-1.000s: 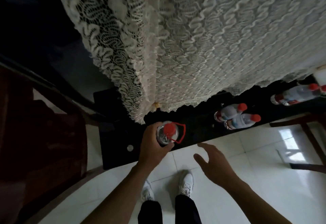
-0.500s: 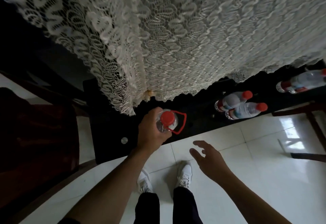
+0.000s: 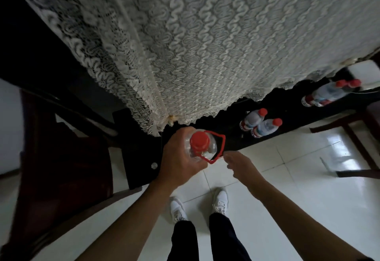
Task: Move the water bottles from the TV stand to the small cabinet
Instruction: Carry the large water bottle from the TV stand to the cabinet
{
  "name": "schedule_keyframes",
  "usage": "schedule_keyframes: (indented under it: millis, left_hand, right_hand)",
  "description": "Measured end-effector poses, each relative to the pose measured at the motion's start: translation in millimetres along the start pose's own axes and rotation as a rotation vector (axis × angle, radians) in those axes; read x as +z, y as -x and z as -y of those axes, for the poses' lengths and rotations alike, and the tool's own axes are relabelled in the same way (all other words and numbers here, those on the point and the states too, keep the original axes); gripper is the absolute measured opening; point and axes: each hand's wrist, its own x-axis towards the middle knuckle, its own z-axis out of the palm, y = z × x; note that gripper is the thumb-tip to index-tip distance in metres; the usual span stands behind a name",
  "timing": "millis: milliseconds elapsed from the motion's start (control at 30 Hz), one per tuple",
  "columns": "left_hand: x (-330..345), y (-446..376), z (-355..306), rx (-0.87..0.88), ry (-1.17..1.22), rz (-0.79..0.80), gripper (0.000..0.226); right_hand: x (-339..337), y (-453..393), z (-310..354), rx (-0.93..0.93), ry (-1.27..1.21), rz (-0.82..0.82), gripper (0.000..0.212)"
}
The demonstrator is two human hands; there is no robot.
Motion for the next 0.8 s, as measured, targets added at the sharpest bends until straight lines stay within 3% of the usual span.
schedule_keyframes:
  millis: [67, 200, 533, 800]
  left_hand:
    - [-18.6, -0.2, -33.6, 0.008, 0.001, -0.005, 0.072]
    - [-50.1, 4.3, -94.6, 0.022, 0.019, -0.057, 0.065]
    - [-84.6, 16.3, -212.4, 0.146, 0.049, -0.214, 0.066]
    - [-97.6, 50.6, -252.8, 0.284, 0.162, -0.265, 0.063]
  right_hand:
    - [-15.3, 18.6, 15.0, -0.017, -0.065, 0.039, 0.06]
    - [-44.7, 42.7, 26.9, 0.025, -0.331, 0.001, 0.024]
    - [-72.3, 63.2, 45.9, 0.052, -0.523, 0.136, 0.051]
    - [-88.0, 110.9, 42.3, -0.036, -0.728, 0.09, 0.063]
